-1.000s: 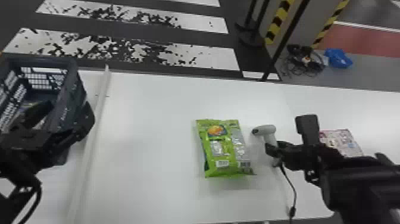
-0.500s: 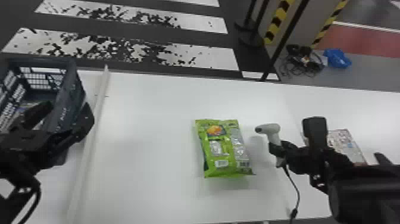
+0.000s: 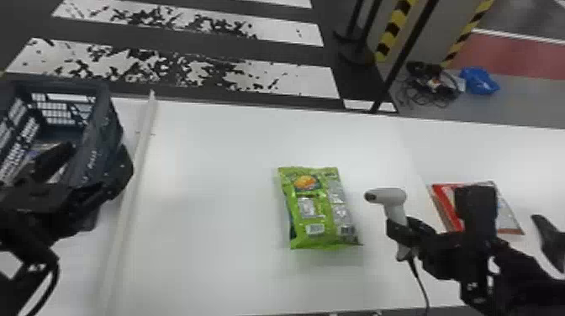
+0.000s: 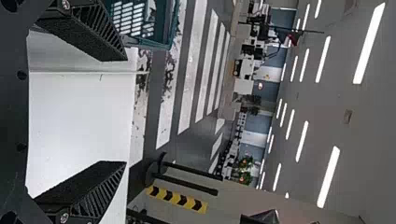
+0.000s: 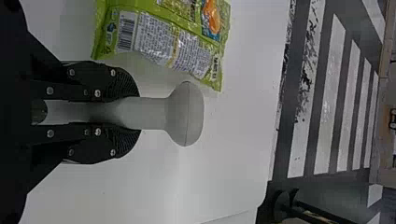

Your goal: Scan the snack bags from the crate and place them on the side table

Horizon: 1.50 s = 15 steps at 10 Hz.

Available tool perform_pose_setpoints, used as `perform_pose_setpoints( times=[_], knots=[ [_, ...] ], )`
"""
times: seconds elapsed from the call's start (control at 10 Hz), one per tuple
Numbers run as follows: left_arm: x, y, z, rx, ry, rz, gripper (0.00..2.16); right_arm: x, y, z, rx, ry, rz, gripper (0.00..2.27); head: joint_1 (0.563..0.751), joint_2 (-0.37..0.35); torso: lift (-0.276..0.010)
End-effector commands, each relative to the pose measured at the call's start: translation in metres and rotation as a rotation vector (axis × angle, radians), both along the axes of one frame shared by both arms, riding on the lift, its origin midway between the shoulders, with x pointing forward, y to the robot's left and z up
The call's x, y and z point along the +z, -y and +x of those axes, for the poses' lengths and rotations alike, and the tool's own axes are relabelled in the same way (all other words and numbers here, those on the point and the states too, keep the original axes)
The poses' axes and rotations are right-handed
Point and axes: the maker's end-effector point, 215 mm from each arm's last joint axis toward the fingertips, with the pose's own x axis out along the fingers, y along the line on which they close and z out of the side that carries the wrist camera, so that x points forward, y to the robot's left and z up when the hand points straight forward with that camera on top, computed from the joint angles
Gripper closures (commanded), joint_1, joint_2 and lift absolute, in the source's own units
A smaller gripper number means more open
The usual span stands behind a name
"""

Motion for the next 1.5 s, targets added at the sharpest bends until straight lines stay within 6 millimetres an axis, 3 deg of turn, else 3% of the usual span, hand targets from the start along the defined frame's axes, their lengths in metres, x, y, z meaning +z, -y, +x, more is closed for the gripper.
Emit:
perform_pose_setpoints(
  times=[0.0, 0.5, 1.0, 1.4],
  knots=[
    [-0.001, -0.002, -0.001, 0.004, 0.000, 0.000, 0.08, -0.001, -0.009, -0.024, 0.000, -0.048, 0.017, 2.22, 0.695, -0.167, -0.094],
    [-0.004, -0.010, -0.005, 0.019, -0.004, 0.001, 0.08, 0.001, -0.043, -0.071, 0.016, -0.158, 0.096, 2.22, 0.695, -0.120, -0.094],
    [-0.004, -0.010, -0.005, 0.018, -0.002, 0.001, 0.08, 0.000, -0.071, -0.067, 0.066, -0.157, 0.132, 2.22, 0.695, -0.072, -0.094],
    [-0.004, -0.009, -0.005, 0.016, -0.004, 0.000, 0.08, -0.001, -0.073, -0.069, 0.071, -0.168, 0.134, 2.22, 0.695, -0.058, -0.094]
  ],
)
